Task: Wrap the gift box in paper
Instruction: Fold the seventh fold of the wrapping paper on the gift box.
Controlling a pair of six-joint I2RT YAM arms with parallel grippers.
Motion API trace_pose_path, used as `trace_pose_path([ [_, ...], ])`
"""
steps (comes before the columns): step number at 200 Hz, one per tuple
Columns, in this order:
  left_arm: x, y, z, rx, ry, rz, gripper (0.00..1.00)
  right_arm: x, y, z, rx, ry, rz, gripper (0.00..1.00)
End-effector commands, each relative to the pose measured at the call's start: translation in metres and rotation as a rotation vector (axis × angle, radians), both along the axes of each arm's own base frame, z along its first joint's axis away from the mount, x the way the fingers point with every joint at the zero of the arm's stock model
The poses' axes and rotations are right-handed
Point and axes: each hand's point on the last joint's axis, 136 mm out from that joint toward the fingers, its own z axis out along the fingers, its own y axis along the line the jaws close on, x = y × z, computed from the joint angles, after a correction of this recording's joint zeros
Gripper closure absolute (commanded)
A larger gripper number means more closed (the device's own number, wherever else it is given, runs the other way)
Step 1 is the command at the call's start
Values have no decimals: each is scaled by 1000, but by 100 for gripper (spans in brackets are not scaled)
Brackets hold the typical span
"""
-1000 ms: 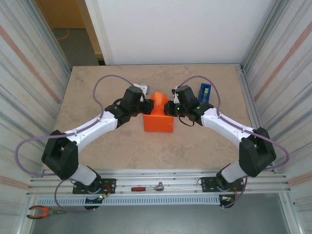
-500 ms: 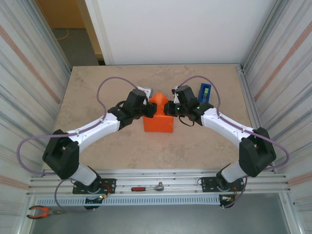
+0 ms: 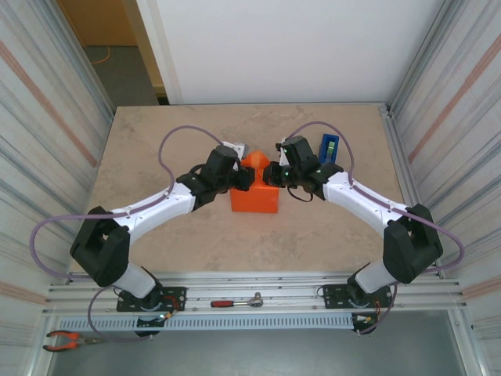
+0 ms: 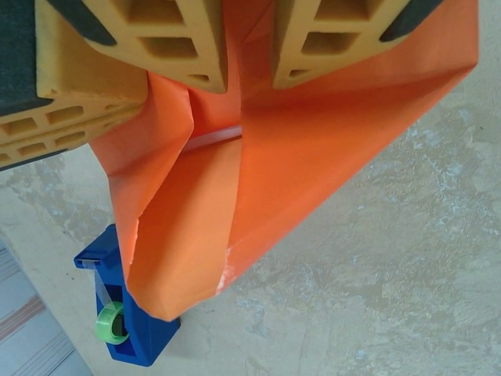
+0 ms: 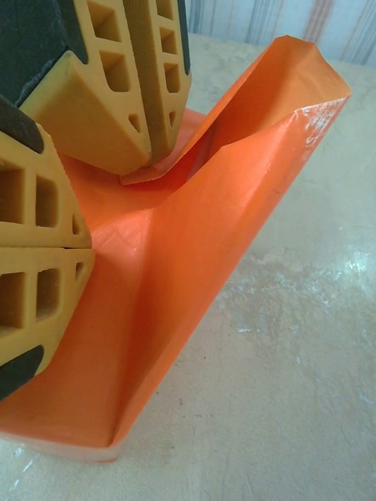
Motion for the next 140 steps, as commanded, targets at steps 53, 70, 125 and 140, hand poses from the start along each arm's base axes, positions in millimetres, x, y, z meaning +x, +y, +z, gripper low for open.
trace_pose_path([
  [53,-11,-7,-24,-19,69,35,61,-39,-7,-61,-63,229,38,100],
  [70,-13,-6,-30,6,70,45,60,-40,-7,-61,-62,231,37,100],
  [125,-18,7,-54,155,47,109,63,-42,-5,-60,-48,236,44,100],
  [140,-19,9,-60,198,34,110,64,-40,-3,-55,-27,231,45,100],
])
